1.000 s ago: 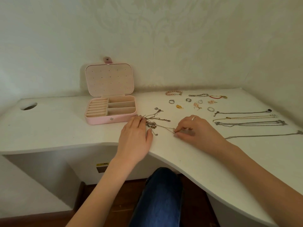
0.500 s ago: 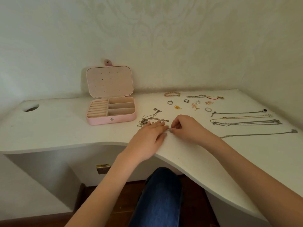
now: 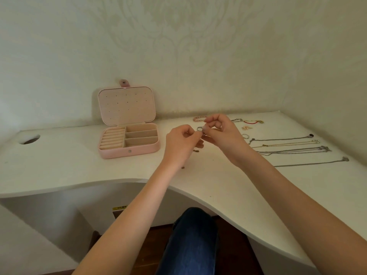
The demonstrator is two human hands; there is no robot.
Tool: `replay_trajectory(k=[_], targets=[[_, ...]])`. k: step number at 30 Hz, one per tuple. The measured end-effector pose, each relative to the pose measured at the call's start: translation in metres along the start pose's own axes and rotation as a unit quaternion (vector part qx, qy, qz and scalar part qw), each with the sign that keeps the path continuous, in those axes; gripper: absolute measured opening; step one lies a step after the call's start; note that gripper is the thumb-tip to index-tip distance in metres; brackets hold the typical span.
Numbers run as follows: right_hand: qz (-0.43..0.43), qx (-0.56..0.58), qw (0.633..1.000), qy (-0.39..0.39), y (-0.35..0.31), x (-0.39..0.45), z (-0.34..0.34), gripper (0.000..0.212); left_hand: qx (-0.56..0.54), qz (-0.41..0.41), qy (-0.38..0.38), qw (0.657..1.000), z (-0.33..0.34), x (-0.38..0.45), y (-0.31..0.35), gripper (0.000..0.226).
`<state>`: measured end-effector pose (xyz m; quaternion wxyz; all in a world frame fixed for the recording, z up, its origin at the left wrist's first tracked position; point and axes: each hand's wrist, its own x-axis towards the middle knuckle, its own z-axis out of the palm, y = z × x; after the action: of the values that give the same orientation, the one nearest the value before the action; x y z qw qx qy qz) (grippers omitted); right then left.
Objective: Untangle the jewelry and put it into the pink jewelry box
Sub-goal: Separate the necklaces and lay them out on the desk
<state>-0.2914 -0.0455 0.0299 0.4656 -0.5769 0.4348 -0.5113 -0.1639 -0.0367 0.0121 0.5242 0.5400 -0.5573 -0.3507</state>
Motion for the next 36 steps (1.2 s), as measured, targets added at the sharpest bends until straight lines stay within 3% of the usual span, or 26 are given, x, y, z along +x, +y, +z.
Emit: replay_trajectory(k=[5,7,12,14,18,21,24,26,30,33,36], targets=[[0.016,0.001,1.0,-0.006,0.001,0.003,-0.001,0.018,0.124,0.028,0.057,0.99,0.002,0.011,-0.004,0.016],[0.001,0.047,0.999,-0.008,-0.006,0.004,-0.003,0.017,0.124,0.011,0.076,0.989,-0.003,0.019,-0.012,0.015],[0.051,0.274,0.96,-0.008,-0.026,0.009,-0.022,0.02,-0.045,-0.077,0.081,0.993,-0.017,0.032,-0.026,0.015],[0.078,0.275,0.958,-0.002,-0.026,0.012,-0.027,0.021,-0.152,-0.126,0.049,0.979,-0.018,0.034,-0.024,0.014],[0.093,0.091,0.991,0.011,-0.016,0.016,-0.035,0.023,-0.257,-0.151,0.067,0.952,-0.022,0.036,-0.02,0.018],[0.046,-0.097,0.994,0.007,-0.011,0.012,-0.041,0.017,-0.305,-0.162,0.094,0.934,-0.022,0.037,-0.016,0.026],[-0.048,-0.266,0.963,0.018,-0.003,0.013,-0.042,0.011,-0.297,-0.188,0.083,0.932,-0.018,0.037,-0.01,0.041],[-0.094,-0.372,0.923,0.023,0.003,0.014,-0.041,0.011,-0.214,-0.187,0.067,0.956,-0.015,0.037,-0.008,0.05],[-0.102,-0.503,0.857,0.048,0.004,0.013,-0.044,0.018,-0.116,-0.078,0.111,0.984,-0.014,0.041,-0.019,0.048],[-0.114,-0.569,0.812,0.064,0.007,0.011,-0.047,0.018,-0.133,-0.028,0.126,0.983,-0.018,0.046,-0.023,0.042],[-0.108,-0.566,0.814,0.072,0.012,0.01,-0.05,0.019,-0.225,-0.077,0.108,0.965,-0.019,0.044,-0.014,0.039]])
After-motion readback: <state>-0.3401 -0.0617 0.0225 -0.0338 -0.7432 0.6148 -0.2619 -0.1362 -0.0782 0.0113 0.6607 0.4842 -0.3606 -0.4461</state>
